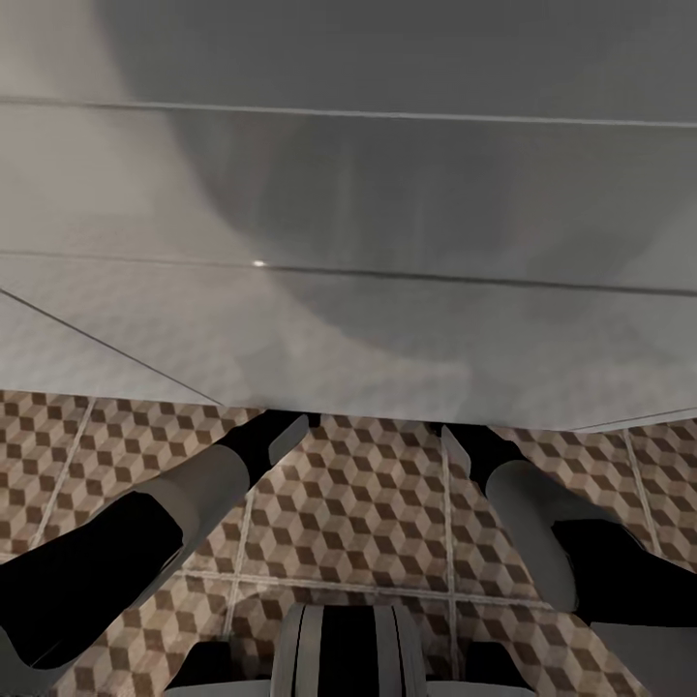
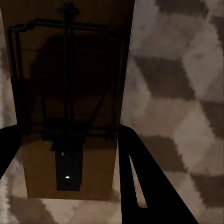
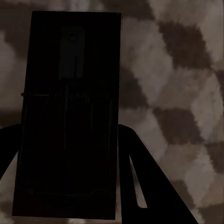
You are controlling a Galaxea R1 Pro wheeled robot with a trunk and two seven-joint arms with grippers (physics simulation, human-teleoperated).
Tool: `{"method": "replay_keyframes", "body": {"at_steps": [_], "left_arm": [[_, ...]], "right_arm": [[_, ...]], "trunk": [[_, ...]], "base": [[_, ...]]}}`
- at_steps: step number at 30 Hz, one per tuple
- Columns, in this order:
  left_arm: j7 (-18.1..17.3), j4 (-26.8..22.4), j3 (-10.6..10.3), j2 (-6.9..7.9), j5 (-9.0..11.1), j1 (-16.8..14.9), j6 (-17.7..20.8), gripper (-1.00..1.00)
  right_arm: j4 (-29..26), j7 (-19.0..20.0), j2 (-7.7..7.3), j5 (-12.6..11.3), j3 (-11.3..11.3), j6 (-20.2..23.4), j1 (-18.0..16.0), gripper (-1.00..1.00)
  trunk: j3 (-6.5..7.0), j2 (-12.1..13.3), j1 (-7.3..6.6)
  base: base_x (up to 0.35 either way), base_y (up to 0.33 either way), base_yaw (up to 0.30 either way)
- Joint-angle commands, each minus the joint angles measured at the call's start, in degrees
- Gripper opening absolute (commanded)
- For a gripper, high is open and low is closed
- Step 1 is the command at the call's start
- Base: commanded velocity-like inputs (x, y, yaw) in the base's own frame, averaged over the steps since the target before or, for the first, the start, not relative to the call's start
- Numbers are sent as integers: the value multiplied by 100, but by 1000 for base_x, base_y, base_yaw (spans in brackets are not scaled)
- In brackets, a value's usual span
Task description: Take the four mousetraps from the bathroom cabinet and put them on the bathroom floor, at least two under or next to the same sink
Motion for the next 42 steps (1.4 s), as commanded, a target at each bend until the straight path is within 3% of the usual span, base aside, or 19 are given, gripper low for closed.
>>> {"method": "replay_keyframes", "body": {"at_steps": [1, 14, 42], "left_arm": [[-5, -1, 33, 2, 5, -39, 5, -100], [-5, -1, 24, 0, 5, -39, -9, -100], [-5, -1, 24, -1, 5, -39, -2, -100]], "right_arm": [[0, 4, -1, -14, -1, -8, -2, -100], [-17, 13, -1, -19, -8, -33, -2, -100], [-95, 19, 19, -11, -9, -33, 5, -100]], "trunk": [[-9, 0, 0], [-113, 0, 0], [-120, 0, 0]], "base": [[0, 0, 63], [0, 0, 42], [0, 0, 0]]}}
